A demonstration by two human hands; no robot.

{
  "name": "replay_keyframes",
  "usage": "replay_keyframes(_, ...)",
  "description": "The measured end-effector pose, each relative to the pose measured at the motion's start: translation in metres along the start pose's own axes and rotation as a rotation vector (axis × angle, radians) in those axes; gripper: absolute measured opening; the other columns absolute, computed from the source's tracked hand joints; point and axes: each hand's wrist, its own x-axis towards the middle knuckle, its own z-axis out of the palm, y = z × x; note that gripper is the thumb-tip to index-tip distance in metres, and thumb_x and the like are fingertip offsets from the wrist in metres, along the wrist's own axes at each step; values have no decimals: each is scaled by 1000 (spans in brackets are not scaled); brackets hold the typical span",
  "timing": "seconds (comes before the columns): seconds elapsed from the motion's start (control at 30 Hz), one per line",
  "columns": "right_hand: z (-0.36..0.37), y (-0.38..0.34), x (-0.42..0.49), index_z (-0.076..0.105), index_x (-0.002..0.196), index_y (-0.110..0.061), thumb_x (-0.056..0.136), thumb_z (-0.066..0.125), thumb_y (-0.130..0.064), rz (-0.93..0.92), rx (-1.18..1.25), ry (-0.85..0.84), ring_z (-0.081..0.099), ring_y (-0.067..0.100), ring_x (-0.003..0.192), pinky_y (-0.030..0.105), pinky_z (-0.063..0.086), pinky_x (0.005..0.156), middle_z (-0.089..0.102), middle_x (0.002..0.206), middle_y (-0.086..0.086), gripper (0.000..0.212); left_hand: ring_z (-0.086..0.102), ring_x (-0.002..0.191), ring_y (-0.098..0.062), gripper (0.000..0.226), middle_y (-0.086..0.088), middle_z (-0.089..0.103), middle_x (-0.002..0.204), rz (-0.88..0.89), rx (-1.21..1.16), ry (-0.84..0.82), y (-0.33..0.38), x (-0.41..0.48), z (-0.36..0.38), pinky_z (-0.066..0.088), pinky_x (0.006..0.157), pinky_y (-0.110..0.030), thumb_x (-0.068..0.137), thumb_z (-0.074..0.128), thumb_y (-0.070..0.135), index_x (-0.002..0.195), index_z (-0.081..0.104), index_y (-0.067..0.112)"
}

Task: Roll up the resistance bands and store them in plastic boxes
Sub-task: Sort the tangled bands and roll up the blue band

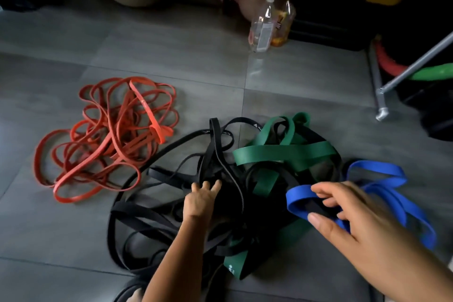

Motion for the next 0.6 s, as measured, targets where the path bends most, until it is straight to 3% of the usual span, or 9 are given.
replay_keyframes(0.13, -11, -4, -4, 44, 117, -40, 66, 19, -84, 10, -40, -79, 33, -24, 104, 8, 38, 75, 38, 105, -35, 72, 45, 119, -29, 54, -5, 50, 131, -105, -150, -59, 0, -21, -5, 43, 89, -36, 91, 38, 4, 141, 28, 21)
replay_keyframes(0.2, -15, -4, -8, 43, 122, -36, 64, 21, -85, -5, -33, -89, 40, -12, 106, 11, 37, 79, 39, 109, -29, 79, 46, 119, -29, 47, -4, 53, 129, -100, -172, -66, -1, -39, -13, 43, 89, -35, 88, 42, 4, 132, 39, 20)
replay_keyframes(0.23, -15, -3, -8, 41, 125, -33, 71, 28, -80, -2, -40, -106, 40, -8, 110, 13, 36, 80, 37, 112, -27, 73, 46, 119, -28, 46, -2, 54, 128, -94, -181, -52, -2, -45, -16, 43, 88, -35, 87, 42, 2, 129, 42, 20)
replay_keyframes(0.33, -26, -5, -16, 35, 132, -30, 89, 43, -49, 23, -37, -157, 36, -1, 121, 13, 31, 81, 30, 114, -22, 47, 47, 118, -27, 45, 1, 56, 125, -63, -180, 34, -5, -69, -48, 44, 85, -34, 84, 46, 7, 126, 48, 24)
replay_keyframes(0.6, -49, -20, -43, 30, 137, -21, 91, 51, -42, -41, -90, -163, 34, 16, 128, 27, 34, 100, 35, 135, -1, 55, 56, 108, -24, 46, 3, 65, 112, 48, -313, 329, 15, -165, -184, 44, 80, -28, 70, 63, 14, 113, 61, 30)
